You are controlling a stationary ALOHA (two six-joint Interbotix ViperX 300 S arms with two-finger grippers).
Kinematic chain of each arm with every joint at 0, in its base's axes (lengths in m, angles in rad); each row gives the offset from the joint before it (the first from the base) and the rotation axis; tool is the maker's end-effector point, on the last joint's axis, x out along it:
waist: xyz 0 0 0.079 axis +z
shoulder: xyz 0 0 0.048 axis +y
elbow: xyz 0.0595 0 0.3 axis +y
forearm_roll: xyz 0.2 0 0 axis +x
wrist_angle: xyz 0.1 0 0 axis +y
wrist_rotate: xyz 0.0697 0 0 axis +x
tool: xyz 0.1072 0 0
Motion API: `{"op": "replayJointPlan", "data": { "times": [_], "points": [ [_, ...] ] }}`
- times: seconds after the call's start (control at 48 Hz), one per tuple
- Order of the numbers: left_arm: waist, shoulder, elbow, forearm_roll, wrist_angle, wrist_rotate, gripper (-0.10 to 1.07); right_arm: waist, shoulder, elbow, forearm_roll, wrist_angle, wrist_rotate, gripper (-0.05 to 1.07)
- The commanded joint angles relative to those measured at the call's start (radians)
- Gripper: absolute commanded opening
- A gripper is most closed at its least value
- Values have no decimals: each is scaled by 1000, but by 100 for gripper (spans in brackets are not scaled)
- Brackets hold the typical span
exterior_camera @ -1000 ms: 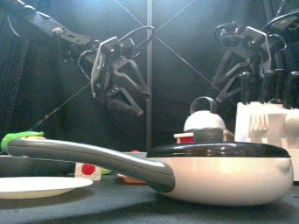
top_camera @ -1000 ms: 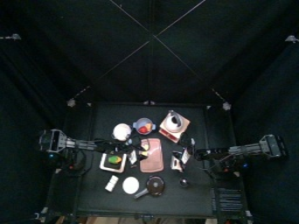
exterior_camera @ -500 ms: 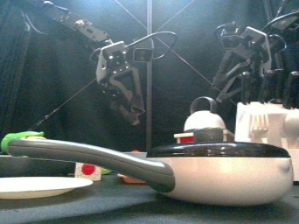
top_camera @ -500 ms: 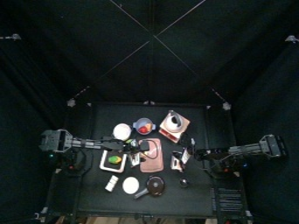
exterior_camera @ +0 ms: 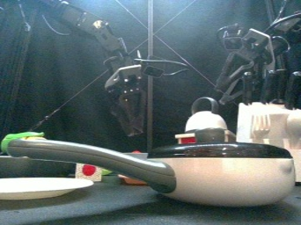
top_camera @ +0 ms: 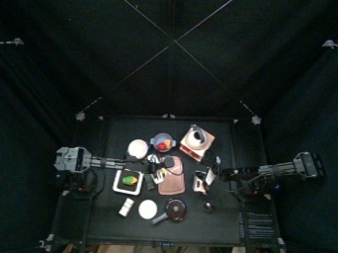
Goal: Grab egg sushi
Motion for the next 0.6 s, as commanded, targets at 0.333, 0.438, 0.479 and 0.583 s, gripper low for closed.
{"op": "replayJointPlan", "data": {
  "times": [0.333,0.438,0.479,0.583],
  "points": [
    [-9,61,-54,9,-9,-308,89,2,-9,-8,-2,-2,-3,94],
    [-9,75,-60,9,-18,-342,89,2,-12,0,-2,-2,-3,94],
    [-9,80,-63,11,-29,-356,89,2,-14,3,2,-2,-3,94],
    [-9,95,-71,11,-60,-394,89,2,-20,9,17,0,-8,94]
  ]
}}
